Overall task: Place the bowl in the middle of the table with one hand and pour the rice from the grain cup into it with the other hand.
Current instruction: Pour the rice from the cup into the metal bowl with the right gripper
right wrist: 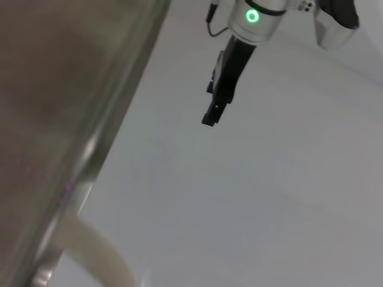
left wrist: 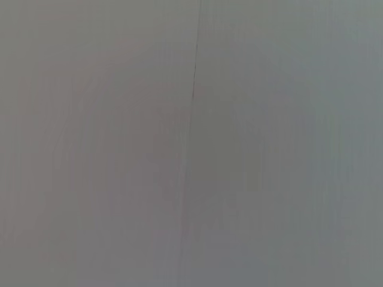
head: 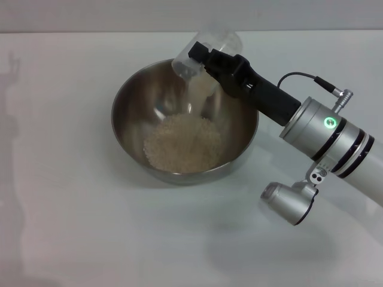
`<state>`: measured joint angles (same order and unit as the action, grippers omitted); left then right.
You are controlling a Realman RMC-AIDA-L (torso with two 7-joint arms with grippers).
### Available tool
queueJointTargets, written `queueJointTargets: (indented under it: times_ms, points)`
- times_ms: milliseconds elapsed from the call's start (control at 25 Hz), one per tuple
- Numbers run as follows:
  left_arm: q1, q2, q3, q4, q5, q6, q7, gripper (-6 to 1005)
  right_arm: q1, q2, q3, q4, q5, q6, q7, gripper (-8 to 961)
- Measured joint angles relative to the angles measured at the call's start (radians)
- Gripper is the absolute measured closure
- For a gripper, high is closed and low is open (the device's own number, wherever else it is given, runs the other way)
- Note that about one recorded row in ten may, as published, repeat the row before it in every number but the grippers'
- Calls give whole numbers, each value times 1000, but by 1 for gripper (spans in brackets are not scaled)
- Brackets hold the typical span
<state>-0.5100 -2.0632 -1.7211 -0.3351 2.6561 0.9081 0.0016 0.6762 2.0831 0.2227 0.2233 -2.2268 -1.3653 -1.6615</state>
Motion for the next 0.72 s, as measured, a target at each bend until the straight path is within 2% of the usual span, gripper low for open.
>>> queueJointTargets:
  times_ms: [720]
  points:
    - [-1,0,0,-1,1,0,0,155,3,-3,3,-12,-37,3,-227,936]
